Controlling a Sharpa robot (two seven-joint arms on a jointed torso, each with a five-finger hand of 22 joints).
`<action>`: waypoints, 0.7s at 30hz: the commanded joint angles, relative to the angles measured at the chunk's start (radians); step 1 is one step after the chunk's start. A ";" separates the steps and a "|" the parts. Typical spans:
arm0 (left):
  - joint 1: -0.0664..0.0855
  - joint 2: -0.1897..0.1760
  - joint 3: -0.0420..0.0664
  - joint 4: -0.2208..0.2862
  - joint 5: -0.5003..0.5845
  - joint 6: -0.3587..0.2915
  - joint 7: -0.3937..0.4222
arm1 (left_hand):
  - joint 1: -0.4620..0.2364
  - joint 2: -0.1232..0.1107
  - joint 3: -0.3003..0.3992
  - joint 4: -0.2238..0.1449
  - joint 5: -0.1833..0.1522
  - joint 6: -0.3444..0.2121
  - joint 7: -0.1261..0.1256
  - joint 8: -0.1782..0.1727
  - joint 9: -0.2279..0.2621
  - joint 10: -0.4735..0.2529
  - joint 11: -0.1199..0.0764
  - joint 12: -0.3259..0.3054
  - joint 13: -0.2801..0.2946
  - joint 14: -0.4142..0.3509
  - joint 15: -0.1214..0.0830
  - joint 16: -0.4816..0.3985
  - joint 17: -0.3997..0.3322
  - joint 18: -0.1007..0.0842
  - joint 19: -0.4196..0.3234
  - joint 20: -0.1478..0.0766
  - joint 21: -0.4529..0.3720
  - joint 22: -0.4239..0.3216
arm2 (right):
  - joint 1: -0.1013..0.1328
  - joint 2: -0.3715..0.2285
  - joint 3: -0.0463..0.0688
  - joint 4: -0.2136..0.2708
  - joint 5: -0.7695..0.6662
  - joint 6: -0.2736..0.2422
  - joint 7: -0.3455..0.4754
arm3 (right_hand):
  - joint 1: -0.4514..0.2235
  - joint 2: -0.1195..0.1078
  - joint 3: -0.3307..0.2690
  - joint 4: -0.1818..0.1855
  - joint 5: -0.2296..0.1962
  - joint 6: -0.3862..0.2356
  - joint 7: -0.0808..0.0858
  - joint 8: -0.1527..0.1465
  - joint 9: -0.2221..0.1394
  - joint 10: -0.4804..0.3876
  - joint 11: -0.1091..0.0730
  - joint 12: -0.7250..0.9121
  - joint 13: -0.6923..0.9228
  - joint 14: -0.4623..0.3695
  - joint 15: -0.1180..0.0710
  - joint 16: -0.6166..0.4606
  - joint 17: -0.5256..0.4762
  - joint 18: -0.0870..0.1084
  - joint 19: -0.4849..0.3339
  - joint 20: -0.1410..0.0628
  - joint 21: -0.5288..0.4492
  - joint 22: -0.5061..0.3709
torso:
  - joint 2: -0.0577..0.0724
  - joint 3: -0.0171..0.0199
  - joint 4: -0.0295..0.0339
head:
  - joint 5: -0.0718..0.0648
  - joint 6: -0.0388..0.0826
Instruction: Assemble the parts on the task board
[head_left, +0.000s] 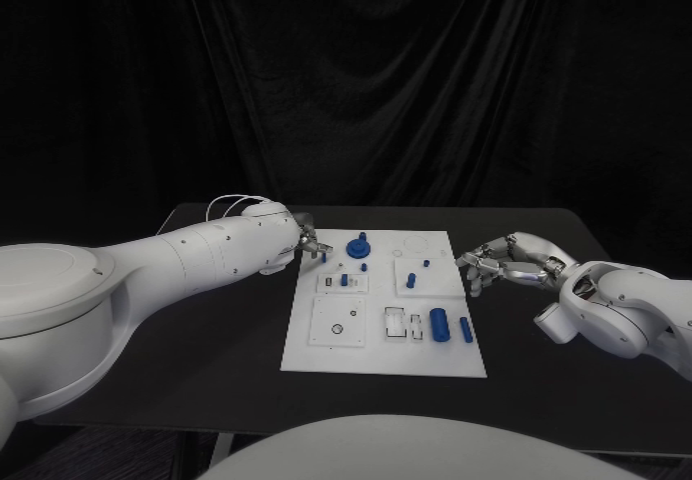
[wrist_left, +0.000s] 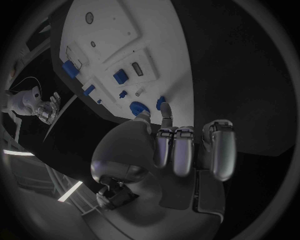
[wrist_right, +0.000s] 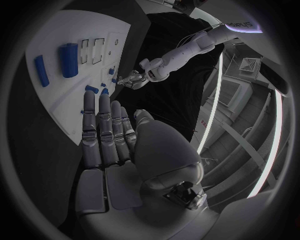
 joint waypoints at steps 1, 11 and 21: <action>-0.003 0.005 0.001 -0.003 -0.001 0.020 0.013 | 0.005 0.008 -0.007 -0.001 0.006 -0.002 0.005 -0.005 -0.002 0.106 0.009 0.003 0.263 0.104 0.007 0.003 0.263 0.009 0.010 0.007 -0.003 0.212 | -0.003 -0.001 0.001 0.002 -0.002 0.009 -0.008 | 0.000 -0.007 0.004 0.000 -0.005 0.003 0.004 -0.003 -0.002 -0.004 0.000 -0.005 -0.001 -0.008 0.000 -0.003 -0.001 0.008 -0.006 -0.002 -0.005 -0.002 | 0.000 0.0001 -0.0007 | 0.001 0.000; -0.010 0.017 0.001 -0.017 -0.001 0.014 0.029 | 0.025 0.012 -0.006 -0.001 0.030 -0.040 0.018 -0.031 -0.011 0.106 0.020 0.003 0.263 0.104 0.016 0.003 0.263 0.010 0.005 0.014 -0.011 0.210 | -0.003 -0.001 0.001 0.003 -0.002 0.010 -0.008 | 0.000 -0.007 0.004 0.000 -0.005 0.003 0.004 -0.003 -0.002 -0.004 0.000 -0.005 -0.001 -0.008 0.000 -0.003 -0.001 0.008 -0.006 -0.002 -0.005 -0.002 | 0.000 0.0000 0.0001 | -0.002 0.000; -0.015 0.027 0.001 -0.034 -0.001 -0.004 0.046 | 0.037 0.014 -0.006 -0.002 0.038 -0.076 0.031 -0.050 -0.015 0.106 0.031 0.003 0.263 0.104 0.026 0.003 0.263 0.013 -0.003 0.023 -0.023 0.206 | -0.003 0.000 0.001 0.001 -0.002 0.014 -0.010 | 0.000 -0.007 0.004 0.000 -0.005 0.003 0.004 -0.003 -0.002 -0.004 0.000 -0.005 -0.001 -0.008 0.000 -0.003 -0.001 0.008 -0.006 -0.002 -0.005 -0.002 | 0.001 0.0001 -0.0007 | 0.000 0.000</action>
